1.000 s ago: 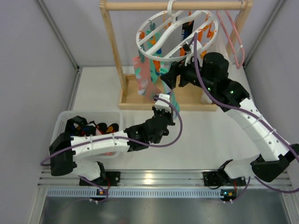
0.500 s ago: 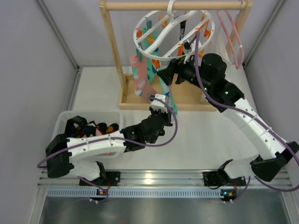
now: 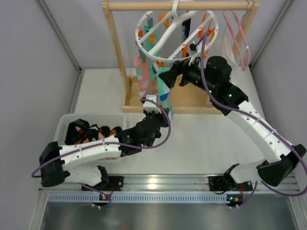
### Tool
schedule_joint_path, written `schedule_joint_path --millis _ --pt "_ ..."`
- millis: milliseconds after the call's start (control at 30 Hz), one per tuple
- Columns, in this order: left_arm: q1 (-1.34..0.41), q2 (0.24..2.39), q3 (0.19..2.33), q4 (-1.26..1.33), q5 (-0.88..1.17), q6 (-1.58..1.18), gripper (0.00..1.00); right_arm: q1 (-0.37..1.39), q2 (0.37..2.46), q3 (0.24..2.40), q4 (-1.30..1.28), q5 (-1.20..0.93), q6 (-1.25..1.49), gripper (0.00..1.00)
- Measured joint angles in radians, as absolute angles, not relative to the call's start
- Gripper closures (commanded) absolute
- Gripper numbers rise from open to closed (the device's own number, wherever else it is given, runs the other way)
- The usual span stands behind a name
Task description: Remove the socks clipped to the hanger
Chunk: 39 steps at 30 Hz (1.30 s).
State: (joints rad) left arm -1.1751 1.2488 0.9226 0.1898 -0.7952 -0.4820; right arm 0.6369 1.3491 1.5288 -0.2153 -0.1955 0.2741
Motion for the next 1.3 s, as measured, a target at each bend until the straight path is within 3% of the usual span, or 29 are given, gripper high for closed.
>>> schedule_joint_path --millis 767,1300 --pt "-1.087 1.147 0.843 0.148 -0.633 -0.657 1.00 0.606 1.281 1.387 -0.018 -0.188 0.380 0.07" --pt "-1.029 1.113 0.802 0.148 -0.529 -0.730 1.00 0.592 1.317 1.333 0.135 -0.222 0.479 0.17"
